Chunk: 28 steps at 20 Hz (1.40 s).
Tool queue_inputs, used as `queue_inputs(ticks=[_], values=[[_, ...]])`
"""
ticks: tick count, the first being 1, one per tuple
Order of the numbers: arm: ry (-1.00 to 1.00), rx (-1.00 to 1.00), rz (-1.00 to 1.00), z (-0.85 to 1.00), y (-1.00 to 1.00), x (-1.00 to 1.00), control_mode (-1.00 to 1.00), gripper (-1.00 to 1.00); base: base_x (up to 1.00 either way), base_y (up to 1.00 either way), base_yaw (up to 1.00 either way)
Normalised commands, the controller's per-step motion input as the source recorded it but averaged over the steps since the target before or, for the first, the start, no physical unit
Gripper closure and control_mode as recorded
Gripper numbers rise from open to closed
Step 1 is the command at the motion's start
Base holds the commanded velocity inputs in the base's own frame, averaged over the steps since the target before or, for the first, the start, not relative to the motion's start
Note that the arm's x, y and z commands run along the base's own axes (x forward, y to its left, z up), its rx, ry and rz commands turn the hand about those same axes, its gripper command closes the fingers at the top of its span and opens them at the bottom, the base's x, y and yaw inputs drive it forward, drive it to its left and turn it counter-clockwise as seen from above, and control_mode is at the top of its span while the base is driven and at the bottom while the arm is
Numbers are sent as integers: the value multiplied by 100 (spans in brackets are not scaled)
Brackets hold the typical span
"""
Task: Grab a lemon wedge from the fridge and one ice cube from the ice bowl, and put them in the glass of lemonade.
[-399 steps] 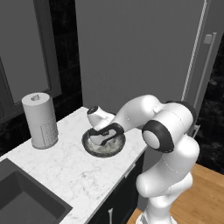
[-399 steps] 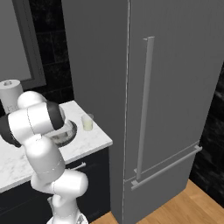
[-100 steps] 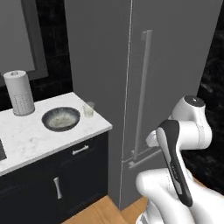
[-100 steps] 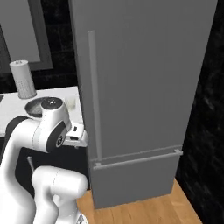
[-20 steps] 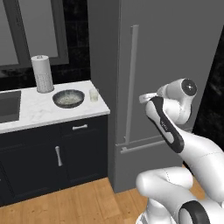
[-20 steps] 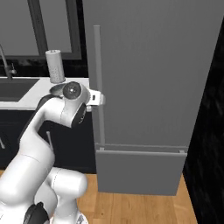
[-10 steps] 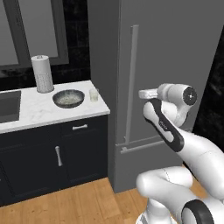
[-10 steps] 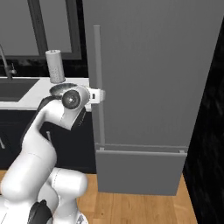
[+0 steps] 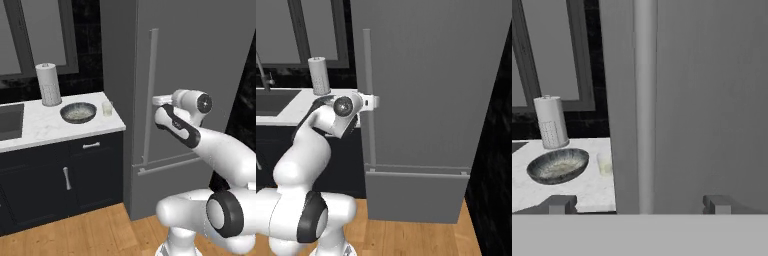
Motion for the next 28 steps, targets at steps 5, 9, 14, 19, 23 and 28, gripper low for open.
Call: queue_inputs(ticks=[5,9,14,19,23,28], values=[[0,0,0,0,0,71,-100,-100,0,0,0],[0,0,0,0,0,62,-100,-100,0,0,0],[0,0,0,0,0,57,-100,-100,0,0,0],[0,0,0,0,-4,62,-100,-100,0,0,0],[2,0,0,0,-16,59,-100,-100,0,0,0],[0,2,0,0,-37,48,-100,-100,0,0,0]])
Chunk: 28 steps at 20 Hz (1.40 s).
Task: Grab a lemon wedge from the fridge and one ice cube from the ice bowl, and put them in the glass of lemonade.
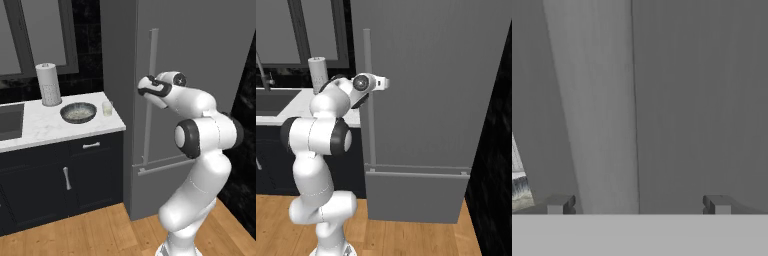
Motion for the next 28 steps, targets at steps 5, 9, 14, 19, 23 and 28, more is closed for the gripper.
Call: queue_inputs(ticks=[5,9,14,19,23,28], values=[[0,0,0,-5,-4,56,-100,-100,0,0,0],[0,0,0,-10,0,54,-100,-100,0,0,0],[9,0,1,-9,0,58,-100,100,0,0,0],[9,0,-1,5,-13,-21,-100,100,0,0,0],[7,3,-3,40,-61,-97,-100,100,0,0,0],[12,8,-5,44,-90,-96,-100,100,0,0,0]])
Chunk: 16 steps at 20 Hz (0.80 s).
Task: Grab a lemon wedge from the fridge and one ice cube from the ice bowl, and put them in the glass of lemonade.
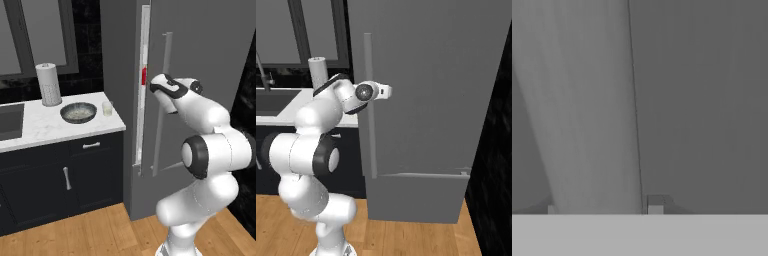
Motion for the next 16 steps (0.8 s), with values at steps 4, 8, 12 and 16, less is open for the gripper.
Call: queue_inputs(ticks=[4,8,12,16], values=[[12,10,-6,41,-100,-94,-100,100,0,0,0],[7,11,-5,35,-100,-93,-100,100,0,0,0],[4,11,-6,34,-100,-95,-100,100,0,0,0],[1,12,-4,31,-100,-93,-100,100,0,0,0]])
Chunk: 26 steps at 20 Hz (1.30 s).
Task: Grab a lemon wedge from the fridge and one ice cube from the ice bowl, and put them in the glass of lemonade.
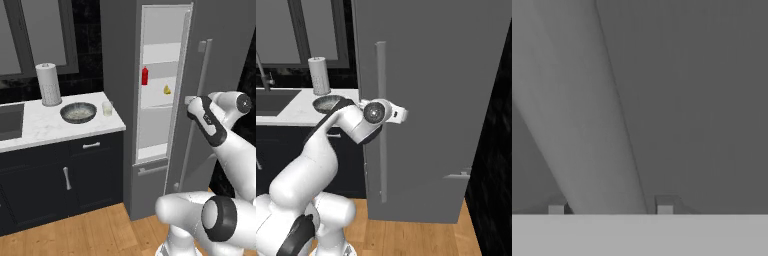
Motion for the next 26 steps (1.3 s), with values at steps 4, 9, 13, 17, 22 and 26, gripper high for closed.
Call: queue_inputs(ticks=[4,9,13,17,22,26], values=[[5,11,0,54,-85,-69,-100,100,0,0,0],[13,4,0,78,-42,-34,-100,-100,0,0,0],[11,0,0,80,-14,-37,-100,-100,0,0,0],[8,0,0,75,-2,-59,-100,-100,0,0,0],[1,-15,5,74,4,-69,-100,-100,0,0,0],[0,-35,13,55,24,-64,-100,-100,0,0,0]])
